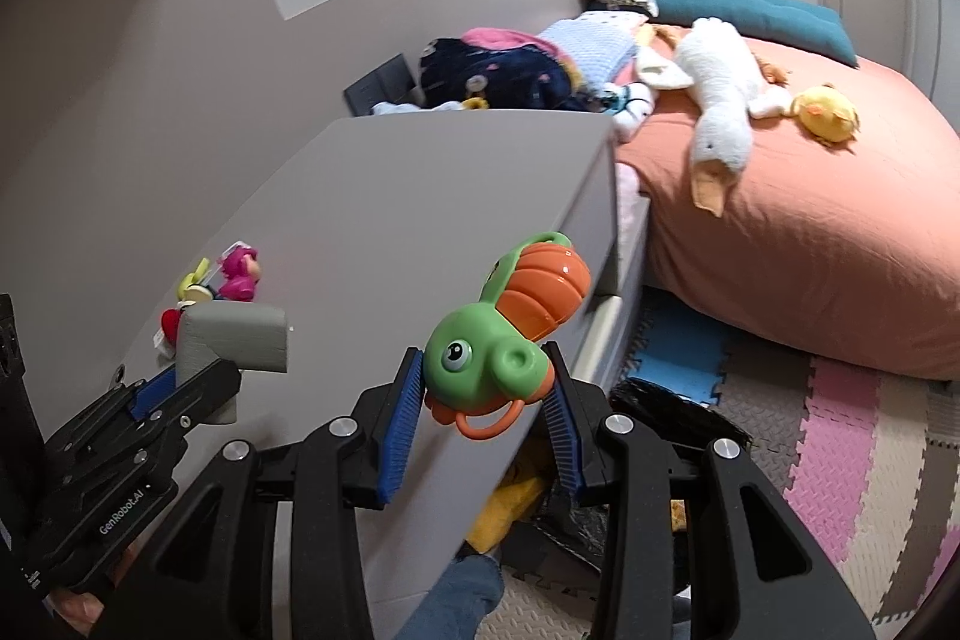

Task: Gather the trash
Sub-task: 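Carry the grey plush and green toy over the black bin, then open both tools to drop the grey plush and green toy into the bin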

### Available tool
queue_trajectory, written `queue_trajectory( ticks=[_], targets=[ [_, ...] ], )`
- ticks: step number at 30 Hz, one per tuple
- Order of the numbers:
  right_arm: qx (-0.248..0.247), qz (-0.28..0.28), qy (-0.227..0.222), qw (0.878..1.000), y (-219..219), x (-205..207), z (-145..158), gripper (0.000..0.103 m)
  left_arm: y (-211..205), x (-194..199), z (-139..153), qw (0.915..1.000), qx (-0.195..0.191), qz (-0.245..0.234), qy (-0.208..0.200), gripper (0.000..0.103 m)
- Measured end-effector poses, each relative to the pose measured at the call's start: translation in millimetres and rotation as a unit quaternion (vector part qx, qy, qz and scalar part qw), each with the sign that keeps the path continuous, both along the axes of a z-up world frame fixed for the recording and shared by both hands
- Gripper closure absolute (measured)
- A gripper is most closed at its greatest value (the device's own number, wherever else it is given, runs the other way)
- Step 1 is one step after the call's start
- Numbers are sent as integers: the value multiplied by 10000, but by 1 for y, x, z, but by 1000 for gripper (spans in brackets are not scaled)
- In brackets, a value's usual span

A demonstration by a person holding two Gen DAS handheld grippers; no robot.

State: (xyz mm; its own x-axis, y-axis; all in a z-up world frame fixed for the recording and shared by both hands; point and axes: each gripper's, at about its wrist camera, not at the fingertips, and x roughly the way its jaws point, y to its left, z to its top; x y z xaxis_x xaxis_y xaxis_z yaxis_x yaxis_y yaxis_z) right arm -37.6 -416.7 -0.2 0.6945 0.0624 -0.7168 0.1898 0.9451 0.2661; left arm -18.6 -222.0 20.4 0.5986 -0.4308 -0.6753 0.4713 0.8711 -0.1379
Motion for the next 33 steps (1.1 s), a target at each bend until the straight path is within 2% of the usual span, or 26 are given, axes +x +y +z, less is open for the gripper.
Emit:
queue_trajectory(
  ticks=[13, 26, 33],
  targets=[
    [92, -622, -37, 9980, -58, -41, -1, 62, -69, -18, -9, 9975, 154, -677, 120, 70],
    [97, -1259, 39, 9920, -116, -78, -8, 62, -127, -25, -25, 9907, 327, -1284, 311, 69],
    [151, -1485, 151, 9887, -138, -85, -18, 62, -151, -24, -41, 9854, 495, -1552, 504, 69]
  ],
)
